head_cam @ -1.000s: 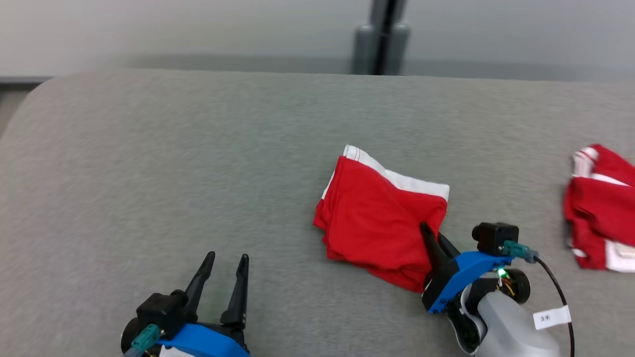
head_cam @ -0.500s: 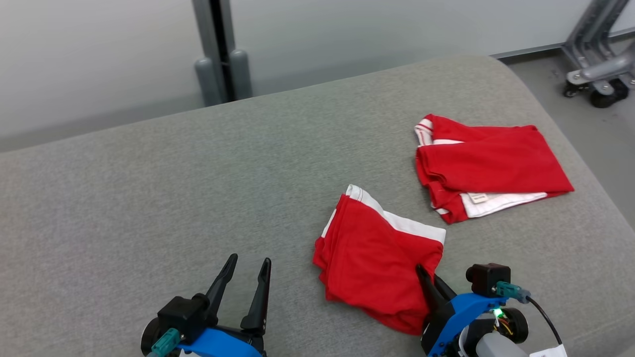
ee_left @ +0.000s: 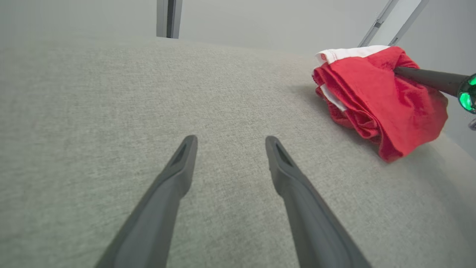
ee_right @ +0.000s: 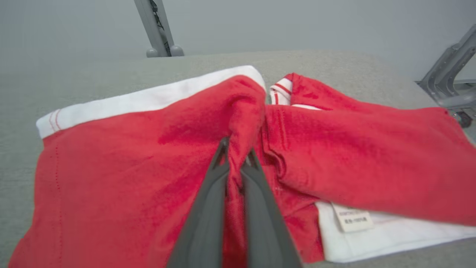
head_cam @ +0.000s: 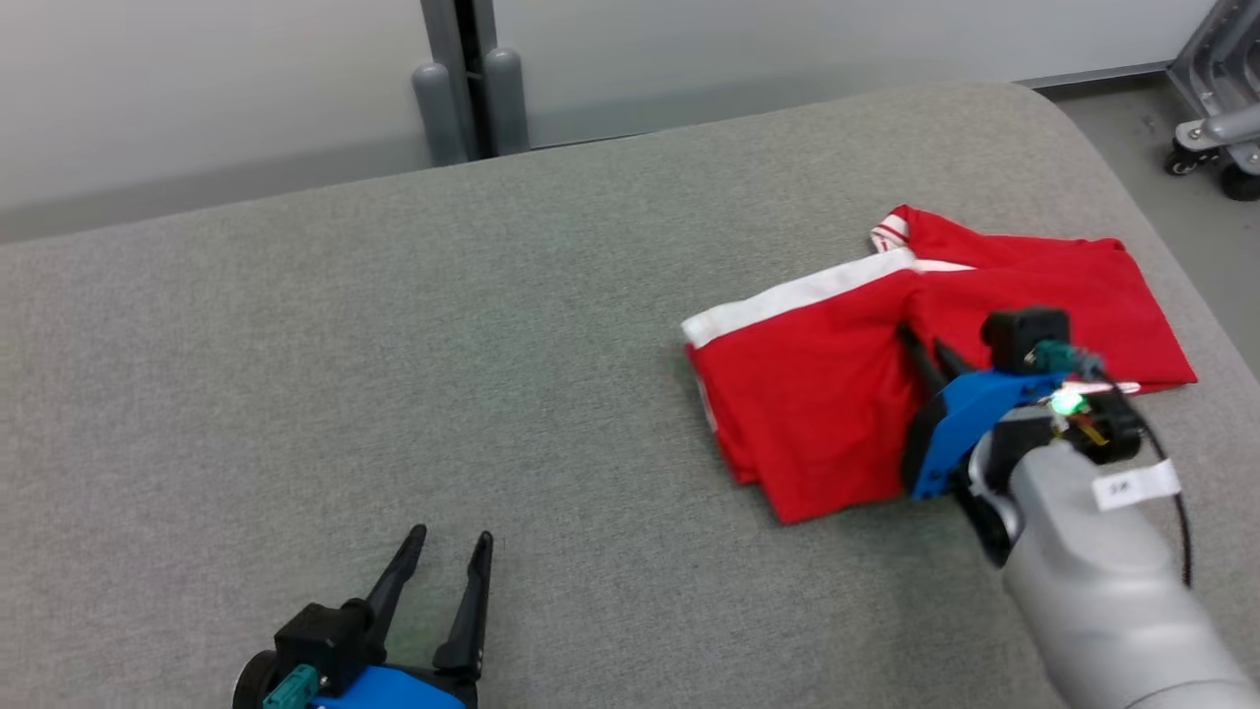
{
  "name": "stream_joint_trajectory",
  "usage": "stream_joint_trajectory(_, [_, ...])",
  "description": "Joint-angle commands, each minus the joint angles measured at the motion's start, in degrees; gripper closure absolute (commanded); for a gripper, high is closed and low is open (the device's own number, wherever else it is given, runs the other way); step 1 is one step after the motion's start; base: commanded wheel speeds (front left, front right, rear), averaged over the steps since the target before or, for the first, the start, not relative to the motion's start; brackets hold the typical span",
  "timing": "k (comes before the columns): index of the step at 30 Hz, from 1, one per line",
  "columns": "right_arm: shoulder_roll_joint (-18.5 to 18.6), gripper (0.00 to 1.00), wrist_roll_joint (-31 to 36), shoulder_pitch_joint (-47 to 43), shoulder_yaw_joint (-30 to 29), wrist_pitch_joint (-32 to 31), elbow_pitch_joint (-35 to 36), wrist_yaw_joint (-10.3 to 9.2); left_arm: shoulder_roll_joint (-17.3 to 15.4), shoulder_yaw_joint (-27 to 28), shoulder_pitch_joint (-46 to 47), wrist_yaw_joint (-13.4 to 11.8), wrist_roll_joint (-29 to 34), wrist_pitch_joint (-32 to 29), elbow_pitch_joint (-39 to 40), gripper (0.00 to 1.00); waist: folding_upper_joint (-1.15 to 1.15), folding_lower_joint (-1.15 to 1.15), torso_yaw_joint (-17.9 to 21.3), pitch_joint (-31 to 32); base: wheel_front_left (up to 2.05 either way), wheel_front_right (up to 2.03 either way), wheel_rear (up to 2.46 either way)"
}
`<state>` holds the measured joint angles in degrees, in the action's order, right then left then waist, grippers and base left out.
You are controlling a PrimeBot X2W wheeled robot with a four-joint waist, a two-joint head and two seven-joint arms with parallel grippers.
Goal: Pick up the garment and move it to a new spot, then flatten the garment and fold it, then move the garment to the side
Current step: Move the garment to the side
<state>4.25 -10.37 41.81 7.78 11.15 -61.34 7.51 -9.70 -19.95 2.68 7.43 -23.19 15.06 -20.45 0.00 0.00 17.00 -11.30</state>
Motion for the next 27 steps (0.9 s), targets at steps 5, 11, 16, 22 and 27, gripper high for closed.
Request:
stream_joint_trajectory(5, [8.8,1.0,10.7,5.5,-9.8,-5.3,-2.0,-0.03,-1.3,0.4,2.1,0.1,-0.2,0.1,0.6,0.0,0.0,0.0,-4.2,-2.9,0.0,0.0,0.0])
stream_joint_trajectory(11, [13.6,0.66,21.2,4.4,-22.3,-9.8,2.5,-0.04,-2.0,0.4,3.0,0.1,-0.6,0.1,1.1,0.0,0.0,0.0,-5.9,-4.0,0.0,0.0,0.0])
stream_joint_trajectory(16, [9.2,0.0,31.6,0.8,-35.5,-12.3,13.0,-0.03,-2.2,0.9,3.5,0.1,-0.9,0.1,1.2,0.0,0.0,0.0,-6.4,-4.5,0.0,0.0,0.0])
stream_joint_trajectory(22, [0.4,0.0,37.2,-1.4,-41.1,-6.8,22.3,-0.04,-2.3,2.7,3.9,0.1,-0.6,0.1,0.9,0.0,0.0,0.0,-6.6,-3.9,0.0,0.0,0.0])
stream_joint_trajectory(27, [-1.4,0.0,32.2,-2.0,-35.8,1.4,19.9,-0.02,-1.6,6.5,4.1,0.1,0.1,0.1,0.4,0.0,0.0,0.0,-7.3,-2.5,0.0,0.0,0.0])
